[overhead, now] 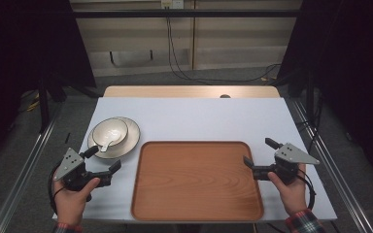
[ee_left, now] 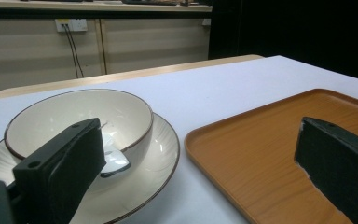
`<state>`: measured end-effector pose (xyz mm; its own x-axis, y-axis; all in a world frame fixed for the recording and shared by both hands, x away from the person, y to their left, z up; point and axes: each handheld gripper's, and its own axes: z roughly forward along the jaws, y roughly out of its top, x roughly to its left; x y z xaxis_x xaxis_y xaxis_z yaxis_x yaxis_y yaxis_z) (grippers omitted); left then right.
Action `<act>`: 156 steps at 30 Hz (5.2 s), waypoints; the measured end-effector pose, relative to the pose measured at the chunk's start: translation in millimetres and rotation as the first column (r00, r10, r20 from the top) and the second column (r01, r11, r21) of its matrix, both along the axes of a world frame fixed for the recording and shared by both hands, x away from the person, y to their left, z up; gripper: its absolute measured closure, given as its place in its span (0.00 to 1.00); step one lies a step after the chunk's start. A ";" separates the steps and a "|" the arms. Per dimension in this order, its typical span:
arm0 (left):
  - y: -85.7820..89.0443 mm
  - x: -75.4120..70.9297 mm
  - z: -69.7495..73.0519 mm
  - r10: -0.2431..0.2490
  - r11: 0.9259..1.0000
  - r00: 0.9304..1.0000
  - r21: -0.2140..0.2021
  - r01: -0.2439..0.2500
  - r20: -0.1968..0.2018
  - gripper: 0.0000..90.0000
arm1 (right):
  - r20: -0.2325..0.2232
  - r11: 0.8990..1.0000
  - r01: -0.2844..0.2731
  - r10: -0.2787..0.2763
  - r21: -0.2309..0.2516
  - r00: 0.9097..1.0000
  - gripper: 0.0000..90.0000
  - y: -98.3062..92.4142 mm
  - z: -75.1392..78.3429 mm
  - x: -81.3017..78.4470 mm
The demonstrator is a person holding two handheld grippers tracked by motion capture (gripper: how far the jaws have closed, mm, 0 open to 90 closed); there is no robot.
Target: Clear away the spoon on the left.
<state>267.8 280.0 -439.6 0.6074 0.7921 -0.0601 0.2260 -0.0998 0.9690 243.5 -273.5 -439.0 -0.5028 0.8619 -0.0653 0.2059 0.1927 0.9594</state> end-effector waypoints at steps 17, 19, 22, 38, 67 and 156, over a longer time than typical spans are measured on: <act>12.7 1.1 -1.4 0.101 0.995 0.995 0.009 -0.101 -0.017 0.00 | -0.010 1.000 -0.014 0.014 -0.001 1.000 0.02 2.0 -1.1 0.0; 13.6 1.3 -1.5 0.103 0.995 0.995 0.008 -0.103 -0.016 0.00 | -0.009 1.000 -0.015 0.015 -0.006 1.000 0.02 1.7 -1.3 0.3; 14.2 2.2 -2.6 0.089 0.996 0.996 0.000 -0.089 -0.017 0.00 | -0.007 1.000 -0.011 0.011 -0.004 1.000 0.02 2.3 -1.1 -0.3; 12.7 18.3 -15.2 0.148 0.988 0.988 0.058 -0.145 -0.049 0.08 | -0.005 0.999 -0.034 0.034 0.003 0.999 0.02 3.5 -1.8 0.3; 15.8 23.7 -24.1 0.180 0.983 0.983 0.030 -0.179 -0.045 0.63 | -0.007 0.999 -0.051 0.051 -0.011 0.999 0.03 5.4 -3.0 -0.6; -2.2 106.4 8.4 0.287 0.933 0.956 -0.212 -0.292 -0.054 0.94 | -0.017 0.998 -0.057 0.057 0.004 0.998 0.03 1.0 -4.3 -1.3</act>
